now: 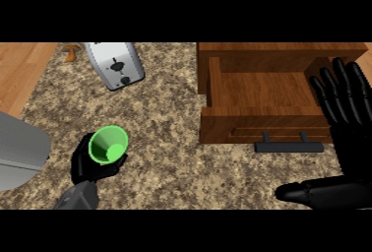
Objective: Pick up the cup, place it into the drawer and close the drawer
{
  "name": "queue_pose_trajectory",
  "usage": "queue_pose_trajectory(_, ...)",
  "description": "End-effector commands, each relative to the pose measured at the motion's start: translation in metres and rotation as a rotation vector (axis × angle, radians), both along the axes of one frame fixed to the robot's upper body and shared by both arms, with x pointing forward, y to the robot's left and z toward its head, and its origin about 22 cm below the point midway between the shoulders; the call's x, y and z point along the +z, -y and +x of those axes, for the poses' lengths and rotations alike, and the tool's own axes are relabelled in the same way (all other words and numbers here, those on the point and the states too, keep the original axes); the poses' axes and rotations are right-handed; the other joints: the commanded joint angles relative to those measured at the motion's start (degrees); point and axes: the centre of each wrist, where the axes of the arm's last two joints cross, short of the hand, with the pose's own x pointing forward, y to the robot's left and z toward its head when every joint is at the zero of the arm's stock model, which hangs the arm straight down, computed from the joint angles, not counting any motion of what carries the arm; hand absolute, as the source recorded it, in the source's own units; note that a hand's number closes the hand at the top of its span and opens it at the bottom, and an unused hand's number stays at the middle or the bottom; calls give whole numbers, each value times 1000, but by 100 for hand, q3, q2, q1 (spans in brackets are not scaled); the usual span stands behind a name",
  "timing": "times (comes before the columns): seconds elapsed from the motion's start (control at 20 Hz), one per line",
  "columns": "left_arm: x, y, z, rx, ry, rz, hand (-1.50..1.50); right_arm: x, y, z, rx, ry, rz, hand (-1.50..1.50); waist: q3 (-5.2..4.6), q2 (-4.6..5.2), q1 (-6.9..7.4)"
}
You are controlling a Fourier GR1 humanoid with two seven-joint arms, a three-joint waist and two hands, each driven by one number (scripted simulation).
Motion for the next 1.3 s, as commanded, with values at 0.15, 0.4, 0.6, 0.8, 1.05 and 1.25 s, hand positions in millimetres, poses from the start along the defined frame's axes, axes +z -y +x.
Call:
queue_pose_trajectory(0.15,6,-12,1,75,127,79,150,-13,13,-19,3,-10,7,-150,5,-12,-4)
queue_pose_trajectory(0.4,7,-7,4,-43,160,58,150,-2,7,1,-3,2,-10,-150,1,1,16)
queue_pose_trajectory(0.6,21,7,16,-91,204,79,150,4,10,8,-11,14,-4,-150,5,-12,64)
queue_pose_trajectory(0.8,44,18,28,-158,277,22,150,-4,9,-11,-8,-6,7,-150,11,-41,88)
queue_pose_trajectory(1.05,99,25,56,-279,296,96,150,-10,20,-2,-23,-15,9,-150,15,-37,92)
queue_pose_trajectory(1.25,128,47,45,-322,323,80,150,-5,21,2,-28,-21,-1,-150,11,-32,94)
